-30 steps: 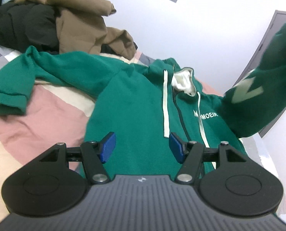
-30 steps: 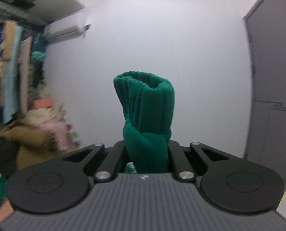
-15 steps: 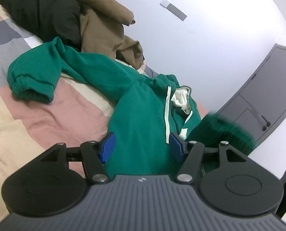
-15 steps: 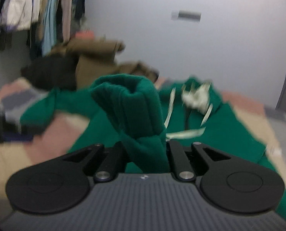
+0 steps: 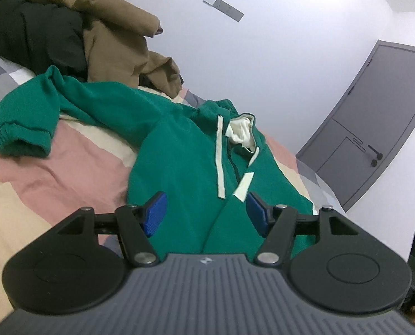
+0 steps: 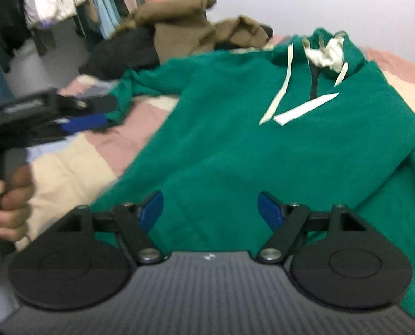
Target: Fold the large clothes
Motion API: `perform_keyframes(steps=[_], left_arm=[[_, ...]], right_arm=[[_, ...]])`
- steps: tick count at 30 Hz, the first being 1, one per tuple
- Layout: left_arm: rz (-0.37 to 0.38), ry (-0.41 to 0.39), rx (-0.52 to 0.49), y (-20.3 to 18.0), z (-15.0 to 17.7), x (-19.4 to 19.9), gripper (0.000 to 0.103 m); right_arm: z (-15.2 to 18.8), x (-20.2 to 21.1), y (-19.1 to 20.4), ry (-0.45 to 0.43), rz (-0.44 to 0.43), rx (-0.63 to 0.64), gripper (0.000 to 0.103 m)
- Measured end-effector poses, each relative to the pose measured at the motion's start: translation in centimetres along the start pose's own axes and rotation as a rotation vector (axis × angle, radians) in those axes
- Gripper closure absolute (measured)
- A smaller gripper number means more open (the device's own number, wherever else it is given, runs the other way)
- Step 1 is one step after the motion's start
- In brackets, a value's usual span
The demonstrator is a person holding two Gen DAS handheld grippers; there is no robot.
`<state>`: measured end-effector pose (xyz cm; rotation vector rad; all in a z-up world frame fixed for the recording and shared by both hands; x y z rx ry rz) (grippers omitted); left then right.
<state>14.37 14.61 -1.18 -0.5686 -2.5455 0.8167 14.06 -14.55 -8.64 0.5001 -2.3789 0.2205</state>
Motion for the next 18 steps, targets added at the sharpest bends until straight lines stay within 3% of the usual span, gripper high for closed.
perform_keyframes(steps=[3,7,12,18], left_arm=[[-0.002,0.022,-0.041,-1.4,0.5,-0.3,0.032],[0.024,0.090,-0.070,-2.9,2.1,-1.8,0.031],[0.024,0.179,-0.111,-4.0,4.1,-4.8,0.031],[0.015,0.221,-0.156,-4.3,5.6,-7.3,0.031]], right_arm=[[0.1,1.7,-1.2,-0.049,-0.012,-0.055,0.027],[-1.1,1.7,-5.0,-0.138,0.039,-0.195,0.027],[-2.4,-2.7,-12.1,-0.153,0.217,-0.371,0.027],[-2.1,-7.8,-19.9,-0.121,0.301,-0.644,0.027]])
Point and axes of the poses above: each gripper's, at about its wrist camera, not at the fingertips, and x roughly against the way its jaws point, y to its left, z to its underside, the point moved 3 cm from there along -x, roughly the way its jaws point, and after that the axes turned 13 degrees about z, right-handed, at the moved point
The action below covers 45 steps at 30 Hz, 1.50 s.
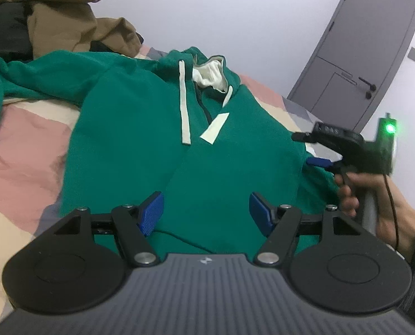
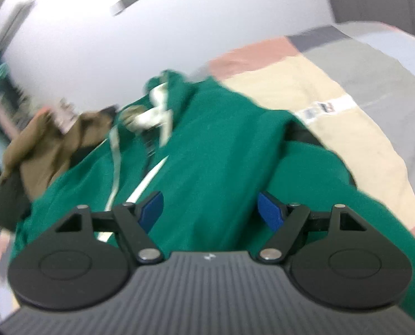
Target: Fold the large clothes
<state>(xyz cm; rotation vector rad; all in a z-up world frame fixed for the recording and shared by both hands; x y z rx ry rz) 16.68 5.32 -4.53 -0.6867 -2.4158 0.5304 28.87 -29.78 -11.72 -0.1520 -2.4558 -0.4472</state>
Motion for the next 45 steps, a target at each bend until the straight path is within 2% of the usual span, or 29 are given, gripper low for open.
perform_keyframes(steps=[2,6,7,9,10,11,16,22,25,29,34,37,39,43,45], left_arm=[[-0.003,0.005,-0.008,0.0,0.0,-0.7,0.031],[0.007,0.011,-0.008,0.2,-0.3,-1.7,0.031],[0.005,0.011,-0.018,0.1,-0.3,-1.9,0.031],[-0.003,0.015,-0.040,-0.1,-0.3,-2.5,0.031],[-0.007,0.018,-0.046,-0.1,-0.2,-2.8,0.031],[-0.008,0.019,-0.049,-0.2,-0.3,-3.0,0.031],[0.012,0.025,-0.069,-0.2,-0.5,-4.6,0.031],[0.023,0.041,-0.067,0.4,-0.7,-6.1,0.031],[0.000,0.059,-0.074,0.9,-0.7,-7.0,0.031],[-0.017,0.079,-0.069,1.4,-0.5,-7.7,0.031],[-0.046,0.080,-0.077,1.6,-0.2,-7.8,0.031],[-0.072,0.066,-0.088,1.6,-0.3,-7.4,0.031],[-0.074,0.058,-0.091,1.5,-0.4,-7.1,0.031],[-0.081,0.041,-0.097,1.3,-0.5,-6.4,0.031],[-0.087,0.035,-0.102,1.0,-0.5,-6.0,0.031]], right_arm=[[-0.6,-1.7,-0.7,0.013,-0.012,-0.045,0.025],[-1.1,-4.7,-0.6,0.044,-0.094,-0.081,0.028],[-1.1,-5.1,-0.5,0.040,-0.114,-0.081,0.033],[-1.2,-5.7,-0.3,0.022,-0.131,-0.074,0.051],[-1.4,-6.0,-0.2,0.015,-0.127,-0.075,0.069],[-1.5,-6.3,-0.4,0.008,-0.122,-0.081,0.080],[-3.2,-6.3,-2.2,-0.068,-0.115,-0.120,0.088],[-5.2,-6.5,-5.0,-0.169,-0.043,-0.175,0.090],[-5.1,-7.6,-6.2,-0.156,0.008,-0.163,0.090],[-4.6,-8.1,-6.4,-0.140,0.015,-0.167,0.089],[-4.5,-7.0,-5.7,-0.126,0.036,-0.149,0.087],[-4.3,-5.5,-5.2,-0.144,0.050,-0.090,0.085],[-4.3,-4.4,-4.9,-0.148,0.054,-0.057,0.082],[-3.9,-1.7,-4.2,-0.167,0.058,0.011,0.056],[-3.5,0.0,-3.6,-0.185,0.052,0.038,0.050]])
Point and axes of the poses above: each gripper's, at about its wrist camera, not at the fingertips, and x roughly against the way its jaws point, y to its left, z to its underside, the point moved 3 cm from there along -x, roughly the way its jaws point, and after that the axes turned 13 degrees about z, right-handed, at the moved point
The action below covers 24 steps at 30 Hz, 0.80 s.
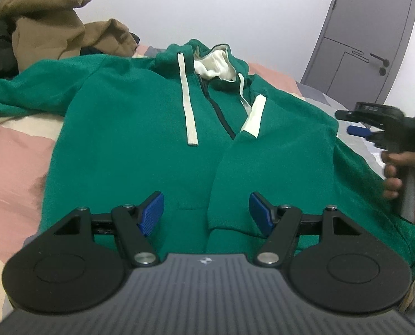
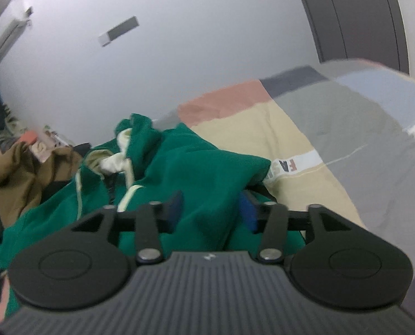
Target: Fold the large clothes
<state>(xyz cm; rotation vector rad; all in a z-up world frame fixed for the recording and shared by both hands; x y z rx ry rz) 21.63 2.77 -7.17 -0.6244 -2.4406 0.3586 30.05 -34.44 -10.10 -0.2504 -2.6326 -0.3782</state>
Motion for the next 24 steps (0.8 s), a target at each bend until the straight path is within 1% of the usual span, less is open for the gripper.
perform_keyframes(steps=[2,5,7,11,15,18,21,22,24], left_arm=[[-0.002,0.002,0.001,-0.1,0.0,0.3,0.031],[-0.015,0.004,-0.008,-0.3,0.2,0.7,0.031],[-0.024,0.003,-0.012,-0.4,0.3,1.1,0.030],[-0.050,-0.008,-0.006,-0.1,0.2,2.1,0.025],[-0.091,-0.035,0.040,1.1,-0.2,3.1,0.021],[-0.128,-0.048,0.096,2.6,-0.5,3.7,0.020],[-0.191,-0.055,0.114,3.8,-0.6,4.2,0.020],[-0.213,-0.060,0.117,4.3,-0.7,4.4,0.020],[-0.256,-0.072,0.117,5.3,-1.1,4.8,0.020]], right_arm=[[0.1,1.7,0.7,0.000,-0.015,0.004,0.049],[0.4,4.3,2.2,0.022,-0.061,0.003,0.049],[1.1,5.8,3.7,0.030,-0.083,0.028,0.049],[3.9,8.5,6.9,0.041,-0.140,0.111,0.049],[8.0,10.2,8.9,0.123,-0.188,0.160,0.049],[10.4,10.4,9.9,0.195,-0.176,0.208,0.050],[12.4,9.5,10.5,0.285,-0.154,0.253,0.051],[13.0,9.2,10.7,0.304,-0.145,0.265,0.051],[13.4,9.1,10.9,0.300,-0.139,0.290,0.051]])
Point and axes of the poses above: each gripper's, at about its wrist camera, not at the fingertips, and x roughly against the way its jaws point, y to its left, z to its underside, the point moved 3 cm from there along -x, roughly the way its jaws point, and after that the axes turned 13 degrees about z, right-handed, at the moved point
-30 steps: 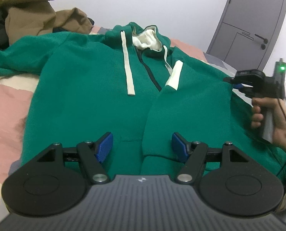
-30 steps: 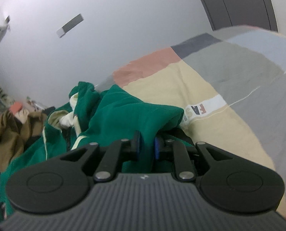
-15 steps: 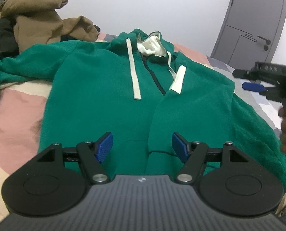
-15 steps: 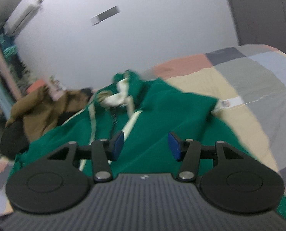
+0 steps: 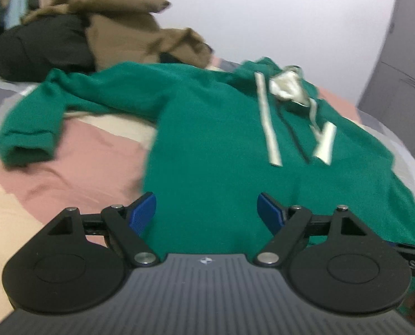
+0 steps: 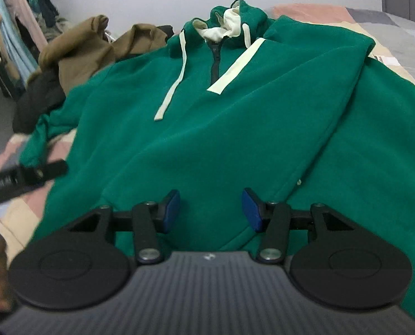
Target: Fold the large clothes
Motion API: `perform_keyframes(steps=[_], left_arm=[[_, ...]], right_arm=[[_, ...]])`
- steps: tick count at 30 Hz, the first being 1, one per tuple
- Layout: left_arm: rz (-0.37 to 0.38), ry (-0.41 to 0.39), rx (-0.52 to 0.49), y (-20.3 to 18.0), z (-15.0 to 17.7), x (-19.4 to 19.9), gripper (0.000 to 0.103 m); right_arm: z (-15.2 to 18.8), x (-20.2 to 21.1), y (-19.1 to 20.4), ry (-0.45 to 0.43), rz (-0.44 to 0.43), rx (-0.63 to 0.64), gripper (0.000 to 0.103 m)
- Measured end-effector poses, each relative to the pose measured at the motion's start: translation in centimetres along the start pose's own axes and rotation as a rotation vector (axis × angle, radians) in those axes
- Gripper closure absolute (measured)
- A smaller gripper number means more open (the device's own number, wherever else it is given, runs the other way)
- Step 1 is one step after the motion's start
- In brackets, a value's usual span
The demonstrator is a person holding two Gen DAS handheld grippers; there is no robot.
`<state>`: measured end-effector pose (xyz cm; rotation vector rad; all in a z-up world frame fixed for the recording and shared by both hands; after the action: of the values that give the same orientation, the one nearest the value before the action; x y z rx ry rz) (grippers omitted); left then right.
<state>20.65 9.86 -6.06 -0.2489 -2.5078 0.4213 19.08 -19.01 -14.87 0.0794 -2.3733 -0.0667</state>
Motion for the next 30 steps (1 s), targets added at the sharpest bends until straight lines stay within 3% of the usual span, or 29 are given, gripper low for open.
perform_keyframes(steps=[5,12,15,17,23,26,30], left_arm=[[-0.147,-0.013,-0.007,3.7,-1.9,0.0,0.020],[-0.312,-0.027,0.068,10.5,-5.8,-0.2,0.020],[-0.375,-0.033,0.017,12.9,-7.2,-0.3,0.020],[-0.398,-0.026,0.002,14.6,-8.0,-0.5,0.020],[-0.440,-0.043,-0.019,19.6,-9.4,-0.5,0.019],[-0.460,-0.067,0.031,21.8,-9.1,-0.6,0.019],[-0.447,0.003,0.027,23.5,-8.5,-3.0,0.019]], right_arm=[[-0.3,0.2,0.0,0.003,-0.004,-0.002,0.052],[-0.4,0.0,-0.3,0.008,-0.013,-0.016,0.051],[-0.5,-0.1,-0.3,0.011,-0.046,-0.027,0.032],[-0.6,-0.2,-0.2,0.017,-0.069,-0.038,0.024],[-1.0,-0.4,0.5,0.017,-0.058,-0.040,0.023],[-1.1,-0.7,0.6,0.023,-0.053,-0.057,0.023],[-1.6,-1.5,0.7,0.015,-0.046,-0.074,0.022]])
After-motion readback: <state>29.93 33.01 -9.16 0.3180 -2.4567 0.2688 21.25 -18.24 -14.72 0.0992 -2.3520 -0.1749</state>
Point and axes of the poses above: each gripper's, at about its wrist camera, not at the fingertips, and x roughly against the way its jaws point, y to its left, z to its underside, the point moved 3 cm from there along -x, roughly the way its jaws point, and after that the axes turned 13 degrees about z, right-handed, at the moved point
